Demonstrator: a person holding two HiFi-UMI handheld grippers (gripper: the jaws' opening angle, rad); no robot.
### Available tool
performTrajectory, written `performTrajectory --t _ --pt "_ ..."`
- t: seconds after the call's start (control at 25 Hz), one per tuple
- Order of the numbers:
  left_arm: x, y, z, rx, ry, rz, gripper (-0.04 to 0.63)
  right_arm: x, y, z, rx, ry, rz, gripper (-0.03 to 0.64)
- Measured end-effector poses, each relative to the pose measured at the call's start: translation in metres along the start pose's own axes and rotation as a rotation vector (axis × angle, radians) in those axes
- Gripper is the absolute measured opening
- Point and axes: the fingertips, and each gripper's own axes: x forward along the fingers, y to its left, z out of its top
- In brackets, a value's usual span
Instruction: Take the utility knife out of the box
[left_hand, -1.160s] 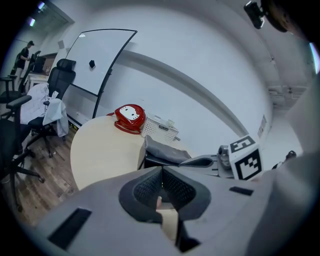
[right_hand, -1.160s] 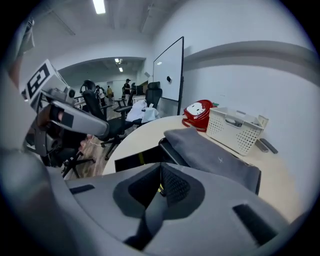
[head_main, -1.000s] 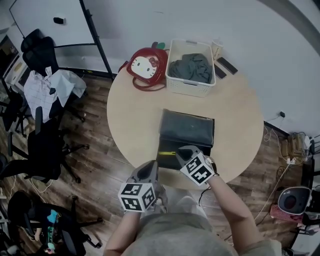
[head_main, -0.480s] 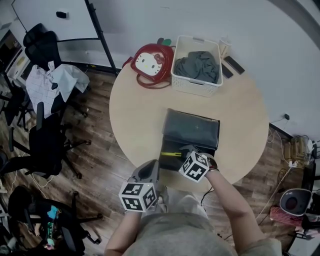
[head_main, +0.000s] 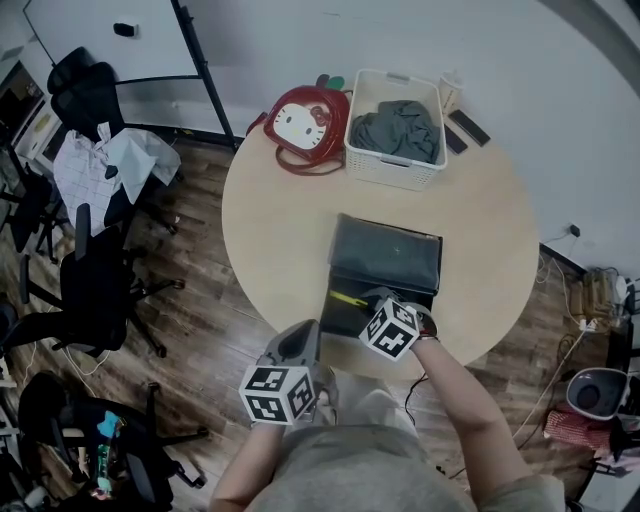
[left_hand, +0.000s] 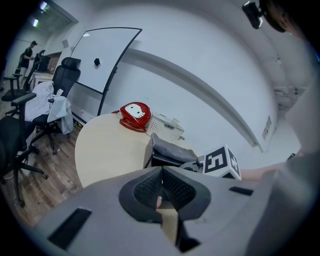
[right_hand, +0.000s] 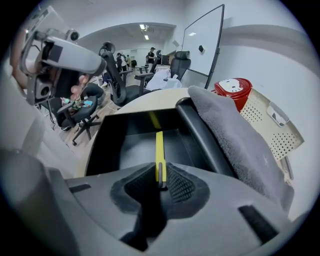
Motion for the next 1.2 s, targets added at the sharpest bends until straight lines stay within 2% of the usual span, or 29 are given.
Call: performTrajectory --t 0.12,0.36,0.68,1.2 --pt "-0.008 0.000 0.000 0.004 -0.005 -0.005 0.004 -0.004 0.002 0.002 -0.016 0.002 -0.028 0.055" --pt "-0.025 -0.004 -0.001 0.022 -0.014 -0.019 0.005 -0.024 0.004 0.011 0.034 -0.036 -0.064 0.054" --pt "-0.053 -0.013 -0.009 0.064 -0.015 -0.046 0.003 -0.058 0.021 0.014 0.075 -0.076 -0.198 0.054" --pt "-0.085 -0.031 -0.016 0.117 -0.031 -0.103 0.004 -0.146 0.045 0.024 0.350 -0.294 -0.435 0.054"
